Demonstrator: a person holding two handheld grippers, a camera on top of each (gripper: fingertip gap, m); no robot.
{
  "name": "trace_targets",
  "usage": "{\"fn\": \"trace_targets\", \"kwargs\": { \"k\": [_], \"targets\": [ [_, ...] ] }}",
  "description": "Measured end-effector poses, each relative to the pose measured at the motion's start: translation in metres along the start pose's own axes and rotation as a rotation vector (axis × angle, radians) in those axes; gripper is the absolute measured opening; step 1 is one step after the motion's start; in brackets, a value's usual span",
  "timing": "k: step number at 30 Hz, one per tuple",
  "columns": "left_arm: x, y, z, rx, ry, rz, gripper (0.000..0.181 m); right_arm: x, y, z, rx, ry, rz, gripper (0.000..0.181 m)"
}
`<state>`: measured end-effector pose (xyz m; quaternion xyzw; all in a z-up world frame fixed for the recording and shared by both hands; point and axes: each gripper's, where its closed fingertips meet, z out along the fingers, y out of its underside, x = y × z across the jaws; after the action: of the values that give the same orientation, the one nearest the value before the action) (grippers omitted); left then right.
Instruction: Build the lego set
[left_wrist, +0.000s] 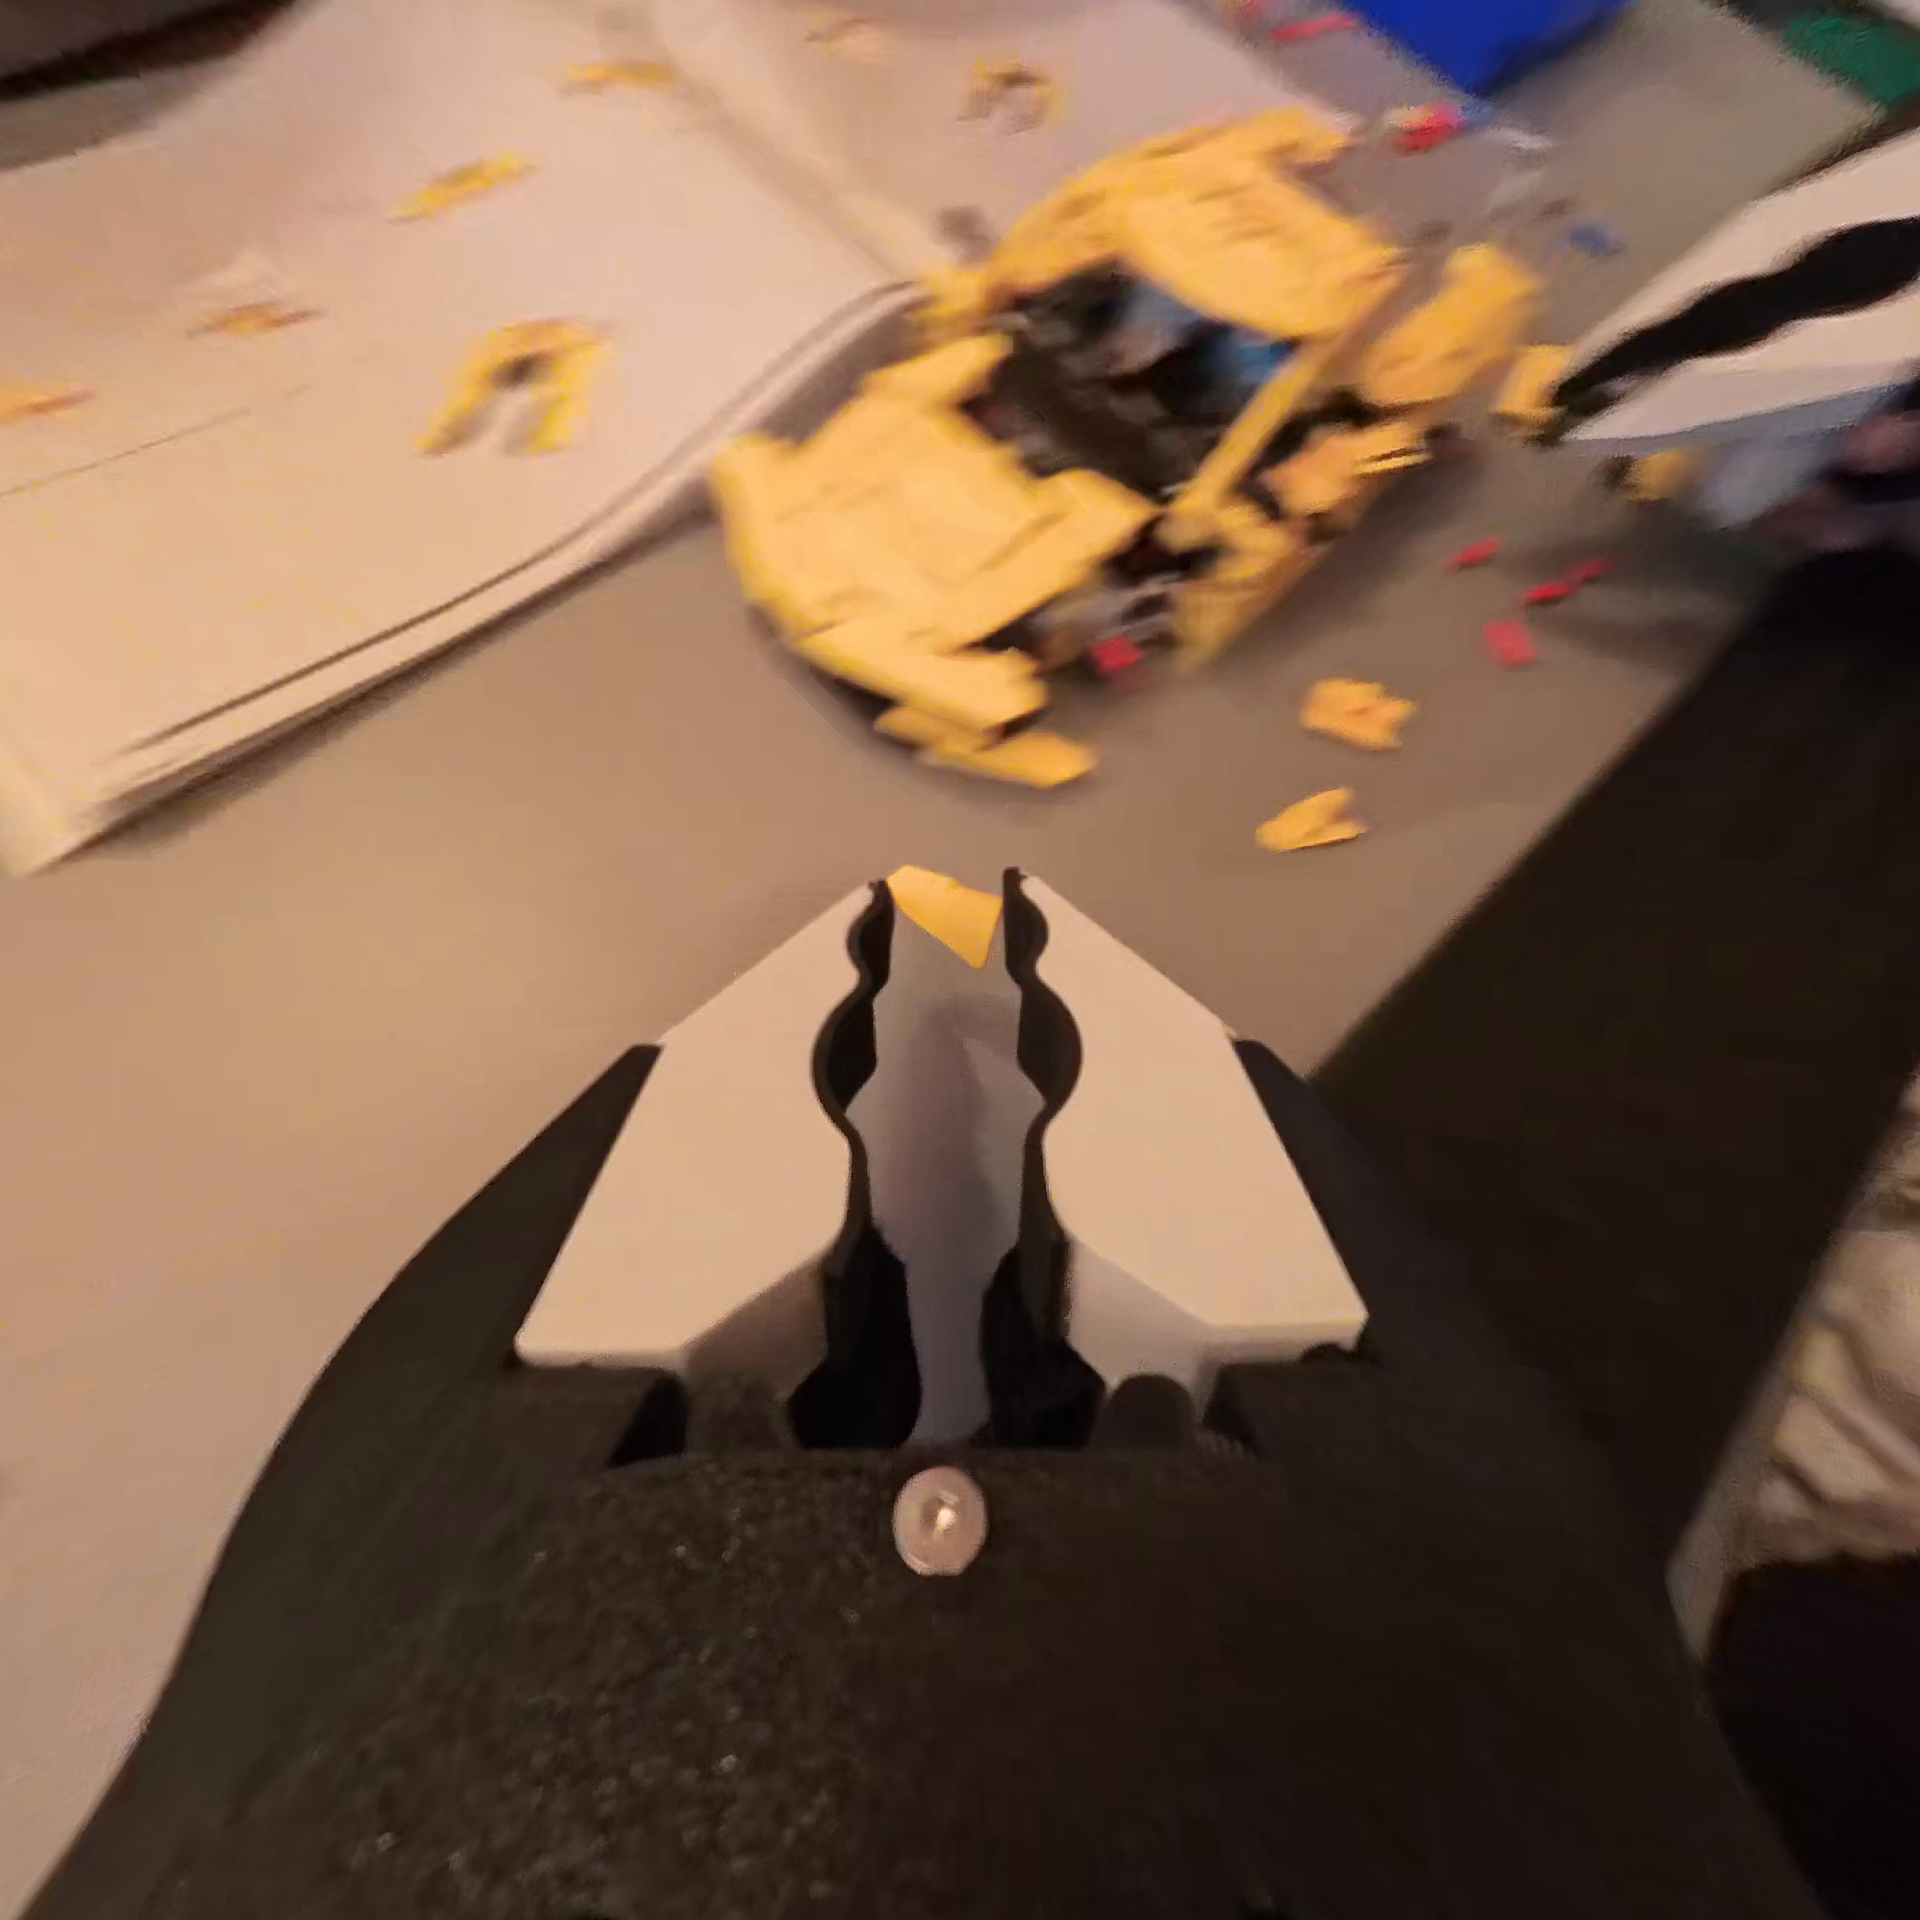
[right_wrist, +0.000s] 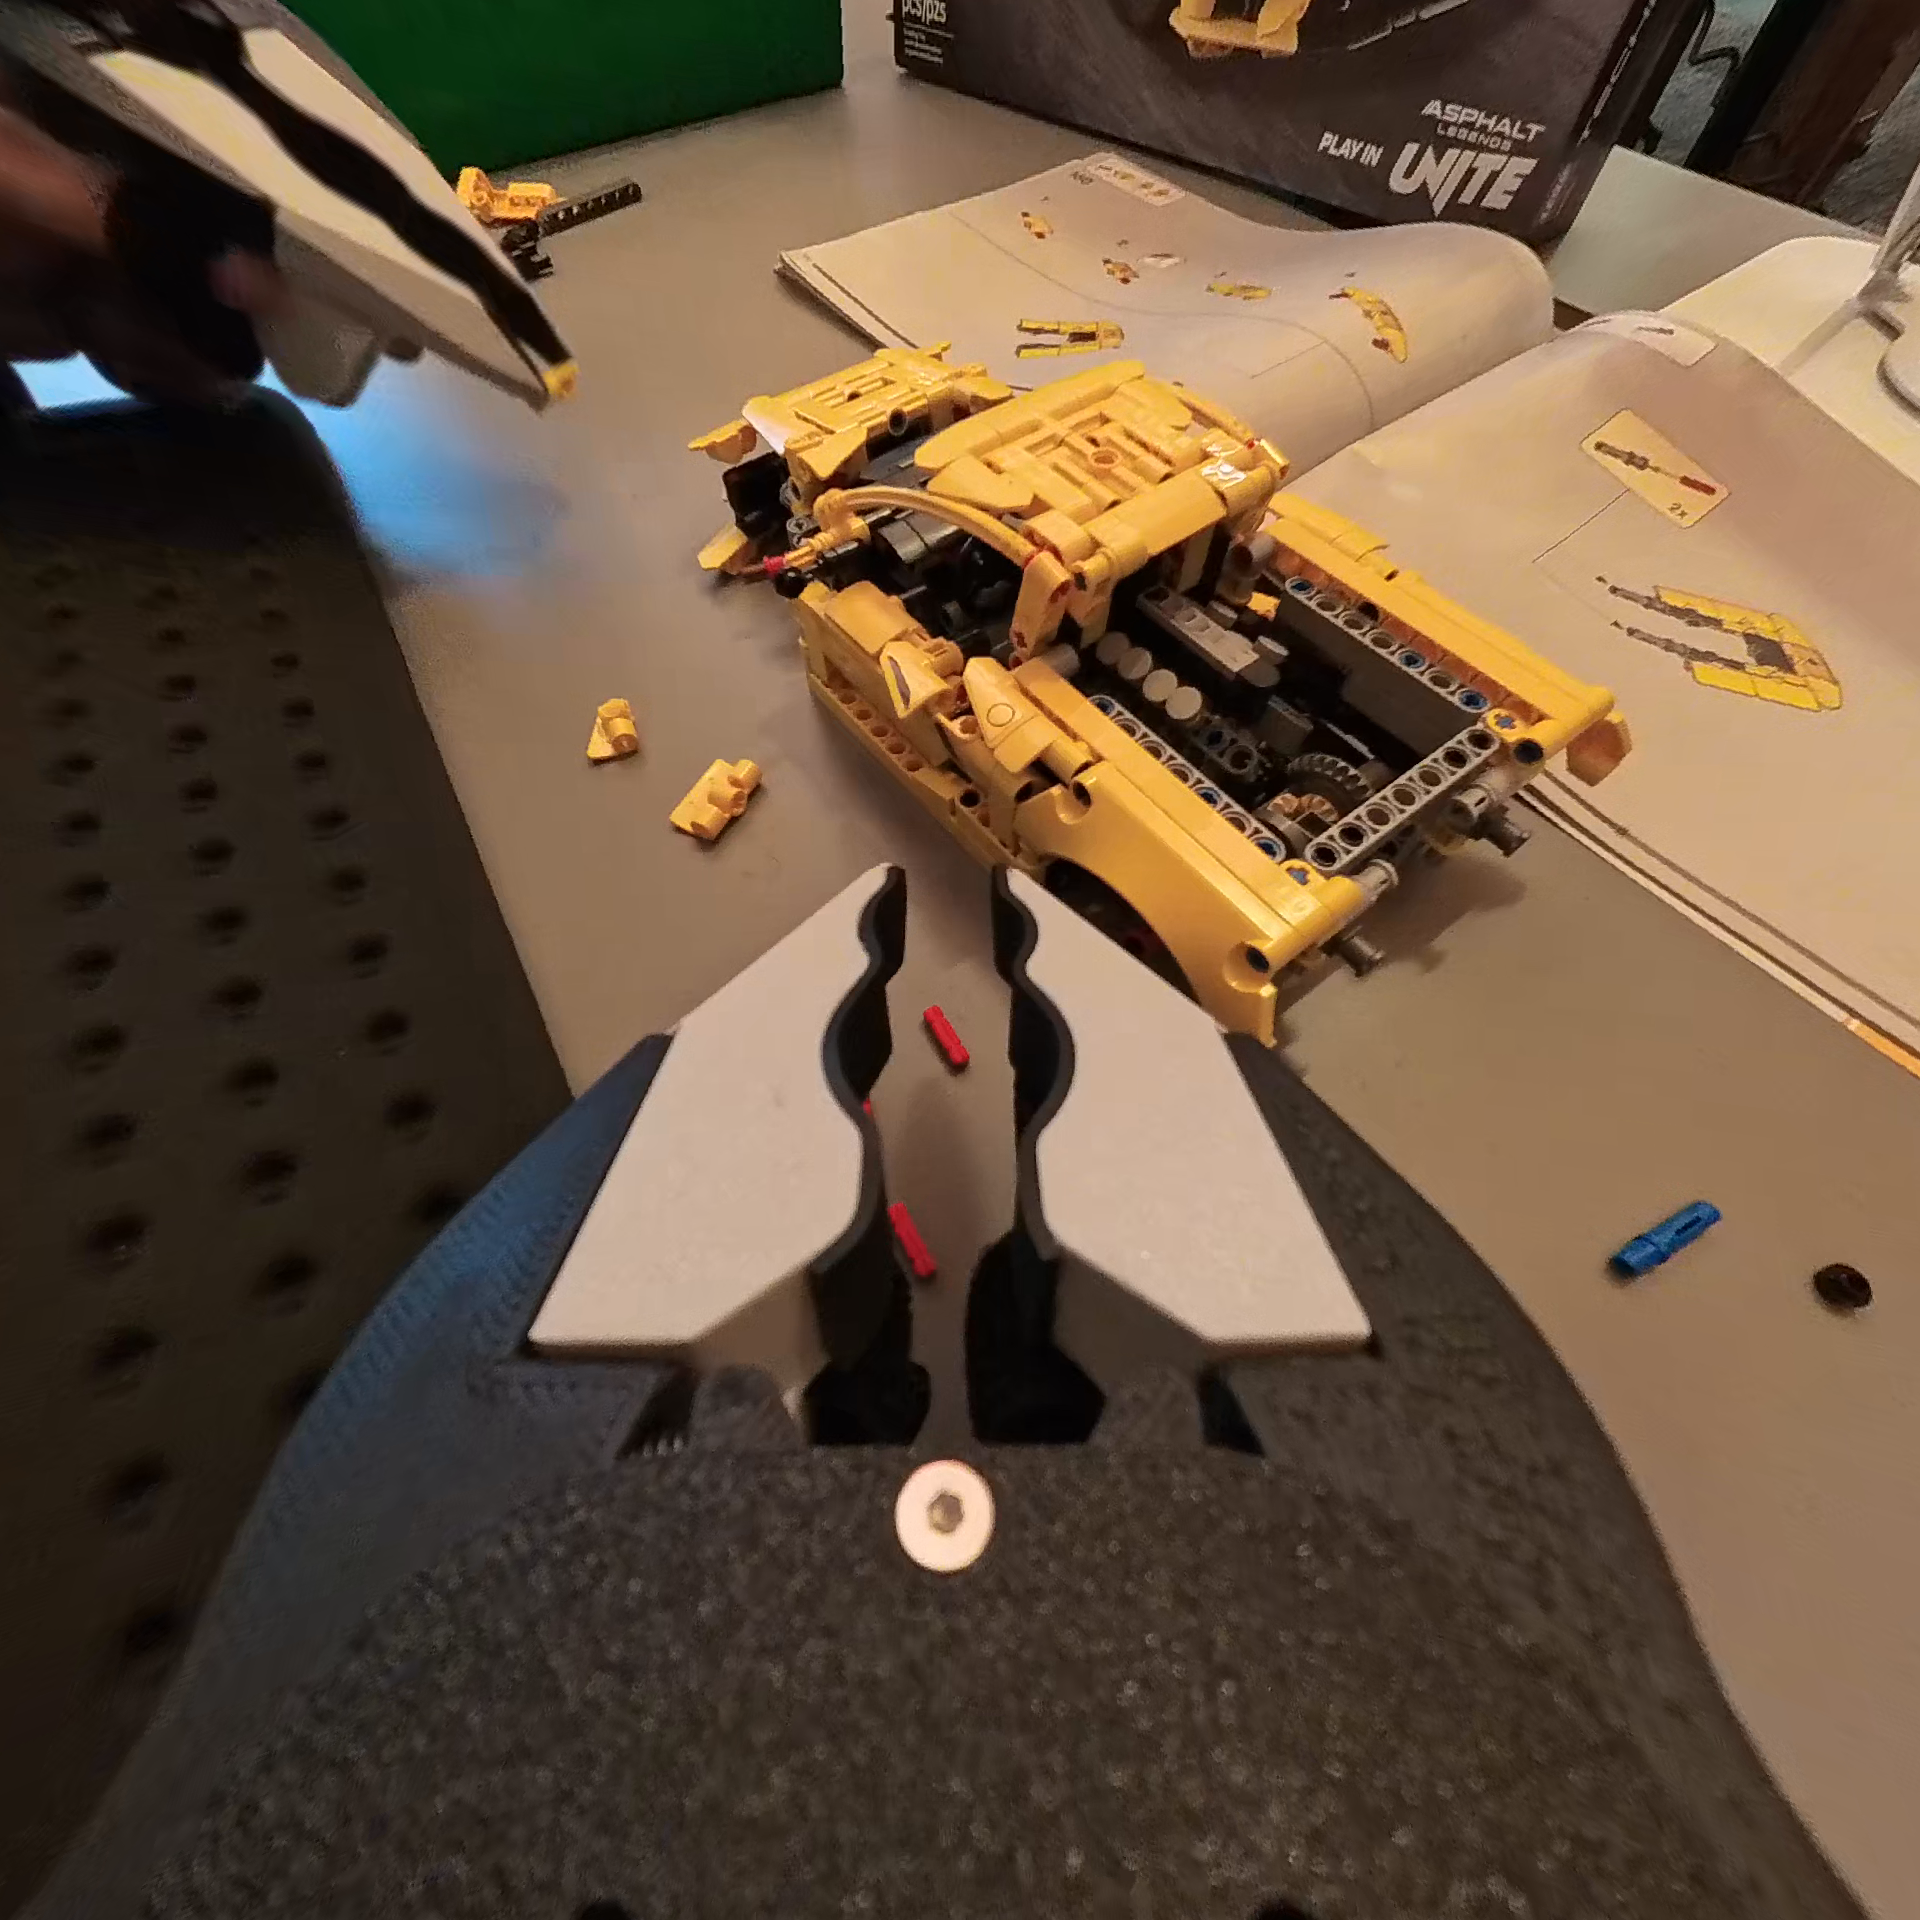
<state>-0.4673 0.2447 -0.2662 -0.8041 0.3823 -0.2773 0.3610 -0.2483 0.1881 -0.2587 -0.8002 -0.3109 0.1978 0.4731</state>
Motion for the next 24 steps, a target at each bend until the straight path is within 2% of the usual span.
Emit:
{"fn": "trace_targets", "kwargs": {
  "k": [2, 5, 8, 10, 12, 18, 21, 24],
  "targets": [
    [0.05, -0.015, 0.025, -0.005, 0.138, 0.071, 0.02, 0.0, -0.001, 0.0, 0.004, 0.004, -0.001, 0.016],
    [0.11, -0.033, 0.063, -0.025, 0.271, 0.155, 0.021, 0.001, -0.001, -0.001, 0.01, 0.005, 0.001, 0.016],
    [0.143, -0.025, 0.094, -0.124, 0.313, 0.249, 0.021, 0.002, -0.001, -0.002, 0.009, 0.009, 0.002, 0.016],
    [0.151, -0.015, 0.105, -0.184, 0.307, 0.333, 0.021, 0.003, 0.0, -0.001, 0.004, 0.014, -0.001, 0.016],
    [0.153, -0.016, 0.108, -0.174, 0.285, 0.393, 0.021, 0.004, 0.001, 0.001, -0.005, 0.022, -0.013, 0.016],
    [0.15, -0.005, 0.111, -0.219, 0.272, 0.45, 0.021, 0.0, 0.003, 0.004, -0.017, -0.004, -0.019, 0.02],
    [0.153, -0.006, 0.107, -0.21, 0.294, 0.447, 0.034, -0.002, 0.005, 0.005, -0.026, -0.006, -0.03, 0.021],
    [0.142, -0.021, 0.094, -0.135, 0.288, 0.34, 0.034, -0.002, 0.005, 0.005, -0.027, -0.005, -0.032, 0.021]
  ]
}}
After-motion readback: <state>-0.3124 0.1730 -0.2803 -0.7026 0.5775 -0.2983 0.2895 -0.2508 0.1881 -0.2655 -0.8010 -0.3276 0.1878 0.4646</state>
